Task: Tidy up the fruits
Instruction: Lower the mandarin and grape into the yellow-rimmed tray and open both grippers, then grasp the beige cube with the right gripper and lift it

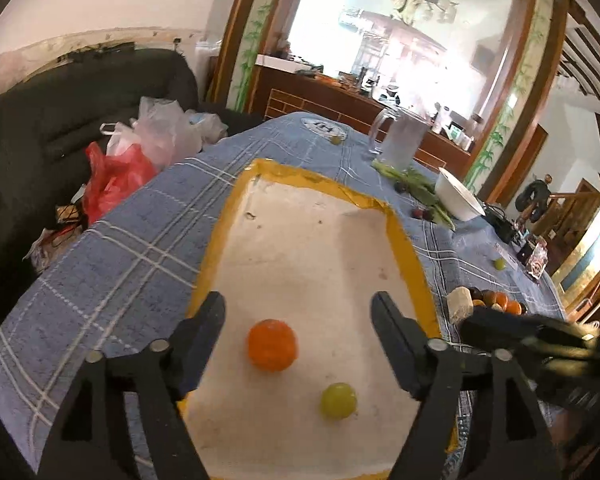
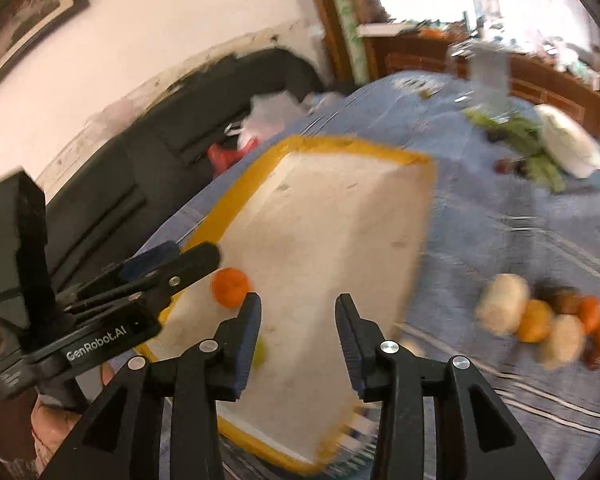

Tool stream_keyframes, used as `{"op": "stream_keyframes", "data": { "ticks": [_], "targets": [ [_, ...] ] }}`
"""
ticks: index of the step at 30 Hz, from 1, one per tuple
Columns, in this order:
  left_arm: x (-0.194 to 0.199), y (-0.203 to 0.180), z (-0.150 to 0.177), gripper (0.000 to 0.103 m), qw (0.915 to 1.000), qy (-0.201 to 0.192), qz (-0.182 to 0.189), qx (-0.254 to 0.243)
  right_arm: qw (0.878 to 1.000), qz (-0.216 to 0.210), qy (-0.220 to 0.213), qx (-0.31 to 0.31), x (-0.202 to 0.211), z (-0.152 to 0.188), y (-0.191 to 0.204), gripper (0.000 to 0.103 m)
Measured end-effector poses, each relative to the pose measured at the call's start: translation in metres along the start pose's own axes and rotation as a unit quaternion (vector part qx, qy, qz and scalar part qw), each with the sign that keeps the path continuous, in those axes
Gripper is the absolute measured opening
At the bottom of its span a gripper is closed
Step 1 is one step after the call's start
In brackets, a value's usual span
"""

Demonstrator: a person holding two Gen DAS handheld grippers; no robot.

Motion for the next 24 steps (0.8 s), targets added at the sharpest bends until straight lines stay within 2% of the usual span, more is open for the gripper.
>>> {"op": "stream_keyframes", "data": {
  "ticks": [3,5,7,10,13,14,19,24],
  "targets": [
    [-0.018,-0.006,-0.002,0.078,0.9996,0.004,-0.025,-0.012,0.999,0.048,0.000,0.000,0.023,0.009,-0.028,0.042],
    [-0.027,-0.005,-0.003,0.078,0.9989,0.007,-0.043,-0.015,0.998,0.060,0.014,-0.005,0.027,0.017,-0.043,0.042],
    [-0.035,-0.002,-0.007,0.078,0.9966,0.003,-0.079,-0.025,0.998,0.060,0.033,-0.008,0.024,0.028,-0.052,0.042],
    [-0.042,0.003,-0.014,0.078,0.9950,0.003,-0.094,-0.032,0.996,0.062,0.058,0.003,0.011,0.043,-0.057,0.042],
    [-0.048,0.013,-0.021,0.078,0.9913,0.002,-0.128,-0.031,0.997,0.045,0.068,0.011,-0.002,0.048,-0.055,0.042],
    [-0.048,0.017,-0.021,0.078,0.9913,0.006,-0.129,-0.025,0.997,0.039,0.068,0.014,-0.006,0.048,-0.053,0.042],
    [-0.023,0.027,-0.021,0.078,0.9967,0.005,-0.078,0.020,0.997,0.012,0.067,0.022,-0.021,0.045,-0.047,0.042],
    [-0.002,0.018,-0.023,0.079,0.9983,-0.007,-0.048,0.033,0.997,0.001,0.074,0.013,-0.038,0.044,-0.042,0.042]
  ]
}}
Point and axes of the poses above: each gripper's, at about its wrist camera, not at the fingertips, and x roughly against the way its jaws point, y to its left, z to its underside, the point moved 7 cm from there along -x, roughly the way its jaws point, and after that the axes turned 10 degrees about -z, right-handed, at the moved point
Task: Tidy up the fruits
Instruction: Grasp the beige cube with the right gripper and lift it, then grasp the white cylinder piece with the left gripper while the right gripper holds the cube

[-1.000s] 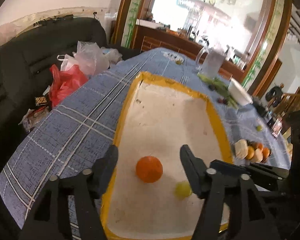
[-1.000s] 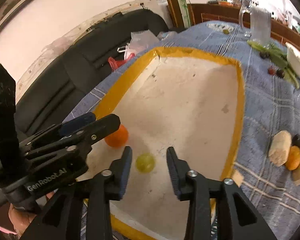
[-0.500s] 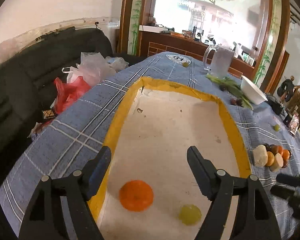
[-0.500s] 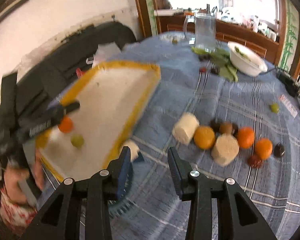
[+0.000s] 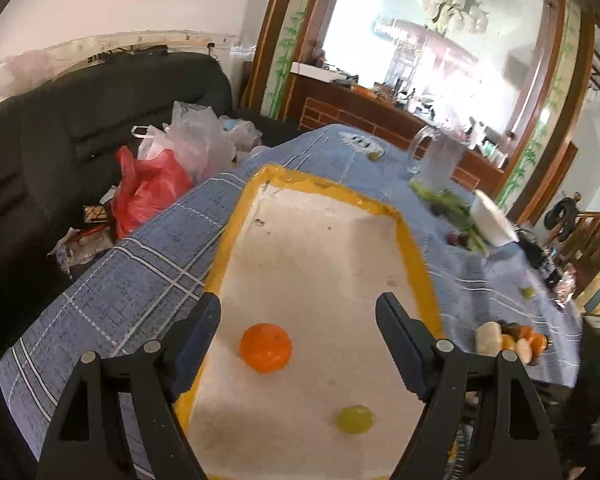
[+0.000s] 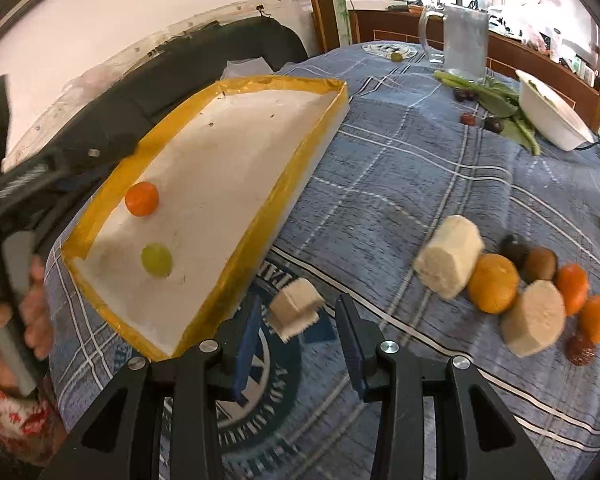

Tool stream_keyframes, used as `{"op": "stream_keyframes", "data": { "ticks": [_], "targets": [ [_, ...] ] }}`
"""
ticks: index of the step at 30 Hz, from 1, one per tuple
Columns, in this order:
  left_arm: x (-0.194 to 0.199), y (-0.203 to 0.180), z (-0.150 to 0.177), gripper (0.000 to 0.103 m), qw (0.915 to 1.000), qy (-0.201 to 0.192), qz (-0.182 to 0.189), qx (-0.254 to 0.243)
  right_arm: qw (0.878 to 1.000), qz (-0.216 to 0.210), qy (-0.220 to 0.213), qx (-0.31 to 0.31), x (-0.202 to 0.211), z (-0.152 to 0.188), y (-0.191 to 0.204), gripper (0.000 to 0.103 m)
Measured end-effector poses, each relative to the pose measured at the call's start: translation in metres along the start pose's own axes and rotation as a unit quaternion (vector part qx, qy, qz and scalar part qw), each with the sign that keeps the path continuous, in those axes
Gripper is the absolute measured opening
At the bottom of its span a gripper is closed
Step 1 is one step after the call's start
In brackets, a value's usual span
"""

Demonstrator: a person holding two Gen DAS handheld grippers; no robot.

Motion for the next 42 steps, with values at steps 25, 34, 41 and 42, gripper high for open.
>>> {"op": "stream_keyframes", "data": {
  "ticks": [25,34,41,42],
  "targets": [
    [-0.067,-0.218,0.056,0.080,0.9734,0.156,0.147,-0.081,0.977,0.019,-0.134,-0.162,0.125,0.049,-0.119,0.031],
    [-0.069,-0.221,0.061,0.061,0.9777,0.097,0.113,-0.148,0.969,-0.010,-0.143,-0.204,0.130,0.054,-0.130,0.031],
    [-0.053,-0.239,0.075,0.043,0.9658,0.069,0.116,-0.221,0.969,0.000,-0.142,-0.201,0.129,0.054,-0.128,0.031],
    [-0.051,-0.242,0.077,0.032,0.9630,0.070,0.123,-0.230,0.969,0.000,-0.142,-0.202,0.129,0.054,-0.128,0.031]
  ]
}}
Point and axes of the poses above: each gripper's, at about its wrist camera, not at the fingertips, and x roughly against the way its jaws point, y to its left, z to its underside, the point moved 7 cm from there along -x, roughly the way its jaws point, and after that the axes turned 10 degrees about -z, right-handed, at the moved point
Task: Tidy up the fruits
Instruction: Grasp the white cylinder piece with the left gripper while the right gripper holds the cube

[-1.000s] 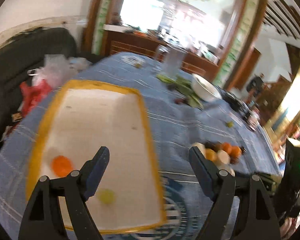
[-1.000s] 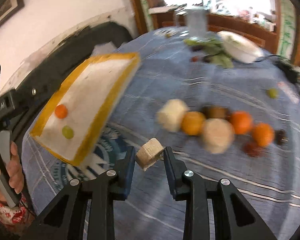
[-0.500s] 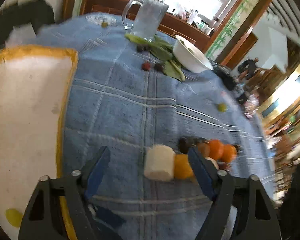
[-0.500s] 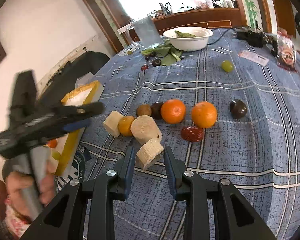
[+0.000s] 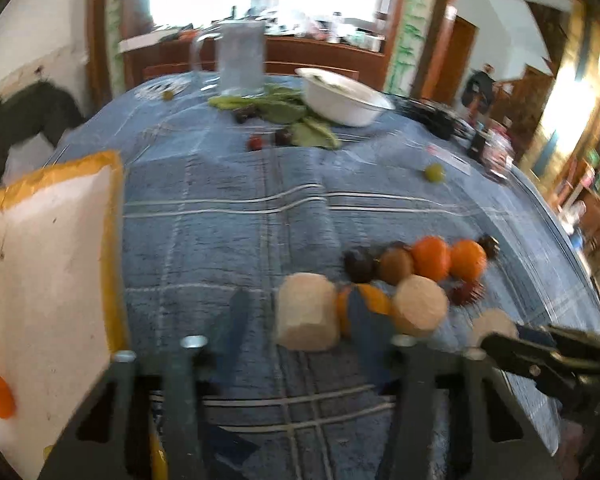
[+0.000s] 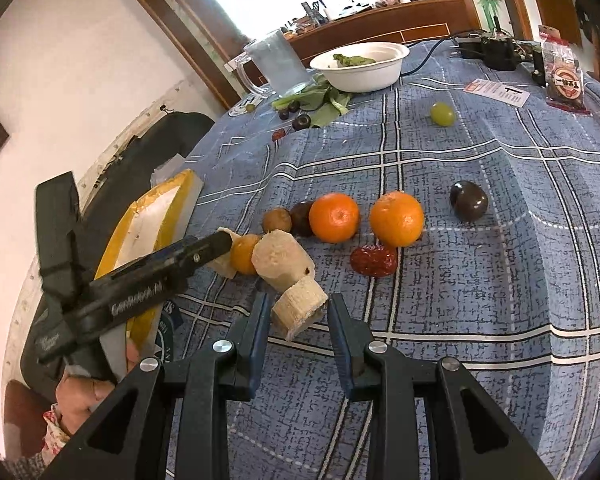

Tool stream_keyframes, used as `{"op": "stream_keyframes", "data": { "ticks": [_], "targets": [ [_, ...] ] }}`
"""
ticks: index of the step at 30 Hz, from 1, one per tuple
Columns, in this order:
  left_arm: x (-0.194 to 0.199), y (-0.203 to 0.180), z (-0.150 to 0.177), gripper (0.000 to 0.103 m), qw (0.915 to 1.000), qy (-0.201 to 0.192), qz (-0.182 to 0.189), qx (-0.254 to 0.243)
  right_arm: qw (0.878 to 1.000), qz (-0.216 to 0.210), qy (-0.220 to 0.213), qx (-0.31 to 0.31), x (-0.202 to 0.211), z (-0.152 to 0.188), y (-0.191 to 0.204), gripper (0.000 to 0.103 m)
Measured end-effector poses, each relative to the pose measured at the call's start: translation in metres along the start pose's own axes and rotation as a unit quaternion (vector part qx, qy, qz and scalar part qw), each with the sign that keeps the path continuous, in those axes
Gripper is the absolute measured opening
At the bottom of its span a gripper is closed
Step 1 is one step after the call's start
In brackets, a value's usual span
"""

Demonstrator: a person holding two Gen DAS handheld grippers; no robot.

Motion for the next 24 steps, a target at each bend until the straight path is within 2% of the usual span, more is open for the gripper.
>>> {"op": "stream_keyframes", "data": {
  "ticks": [4,10,16,24],
  "targets": [
    [0.001,-0.003,0.001,0.029,0.9999,0.000,0.002,-0.010,1.000,-0.002,0.004,-0.005,-0.003,0.000,-0.002,0.031],
    [-0.009,0.001,0.001,0.030,0.9996,0.006,0.014,0.024,1.000,-0.006,0.006,-0.006,-0.004,0.001,-0.002,0.031],
    [-0.005,-0.008,0.002,0.030,0.9998,-0.009,-0.011,-0.014,1.000,0.001,0.007,0.005,-0.006,0.003,0.001,0.031],
    [0.022,0.005,-0.010,0.030,0.9980,-0.059,-0.018,0.016,0.999,0.023,-0.022,0.034,0.003,-0.003,0.005,0.031]
  ]
}}
Point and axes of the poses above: each gripper's, at about its wrist camera, not at the fingertips, and x roughly against the way its jaws point, y to its left, z to its underside, the point moved 7 cm from there along -x, roughly the way its jaws point, and after that the axes turned 10 degrees about -z, right-handed, at the moved point
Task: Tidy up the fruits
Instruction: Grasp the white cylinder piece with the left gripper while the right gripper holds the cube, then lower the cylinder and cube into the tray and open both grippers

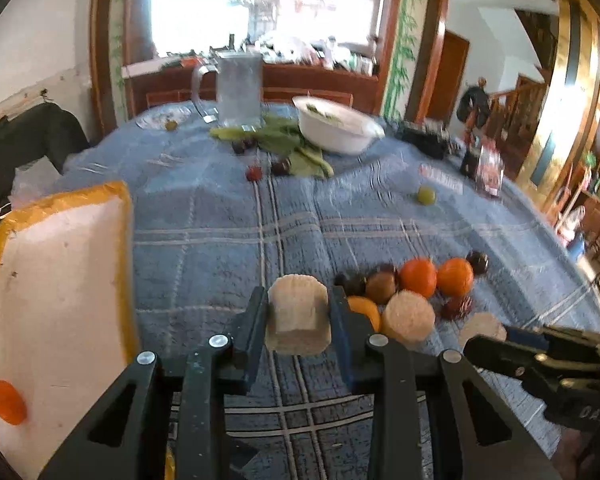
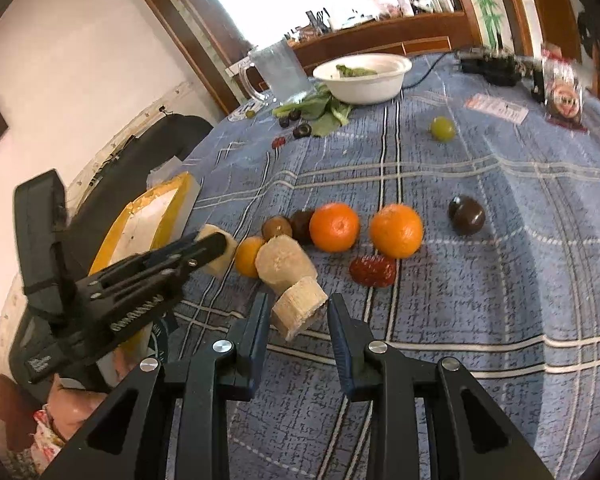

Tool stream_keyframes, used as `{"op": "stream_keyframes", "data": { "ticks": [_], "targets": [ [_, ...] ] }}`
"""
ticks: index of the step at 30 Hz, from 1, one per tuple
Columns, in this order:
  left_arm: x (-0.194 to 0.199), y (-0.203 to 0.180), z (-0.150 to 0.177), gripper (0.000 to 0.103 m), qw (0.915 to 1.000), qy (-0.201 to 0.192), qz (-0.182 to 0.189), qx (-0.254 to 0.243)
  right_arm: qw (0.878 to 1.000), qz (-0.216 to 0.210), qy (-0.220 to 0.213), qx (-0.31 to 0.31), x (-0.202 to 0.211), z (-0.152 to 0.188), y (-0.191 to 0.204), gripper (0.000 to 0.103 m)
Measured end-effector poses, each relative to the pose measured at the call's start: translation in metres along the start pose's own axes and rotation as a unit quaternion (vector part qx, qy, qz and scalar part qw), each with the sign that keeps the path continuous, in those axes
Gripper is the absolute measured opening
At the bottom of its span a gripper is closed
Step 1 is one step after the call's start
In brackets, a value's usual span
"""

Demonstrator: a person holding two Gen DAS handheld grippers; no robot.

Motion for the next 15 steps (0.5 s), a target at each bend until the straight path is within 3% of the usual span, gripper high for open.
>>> {"op": "stream_keyframes", "data": {
  "ticks": [6,10,15],
  "targets": [
    [0.052,0.046,-0.008,0.030,0.9984,-0.023,-0.027,0.043,0.999,0.022,-0.021,0.024,0.008,-0.005,0.010,0.031],
    [0.077,0.092,-0.009,0.030,0.9960,-0.030,-0.064,0.055,0.999,-0.016,-0.009,0.035,0.000,-0.010,0.049,0.032],
    [0.081,0.150,-0.005,0.030,0.9915,-0.025,-0.102,0.076,0.994,-0.071,0.023,0.083,-0.031,-0.019,0.128,0.032]
  ]
}}
Point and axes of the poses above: each gripper's, at about its wrist camera, not at the fingertips, and x roughly against the way its jaws point, y to its left, z to its underside, the point moved 7 cm from there along -x, roughly the way its jaws point, and after that the axes turned 10 degrees about -z, right-handed, at the moved point
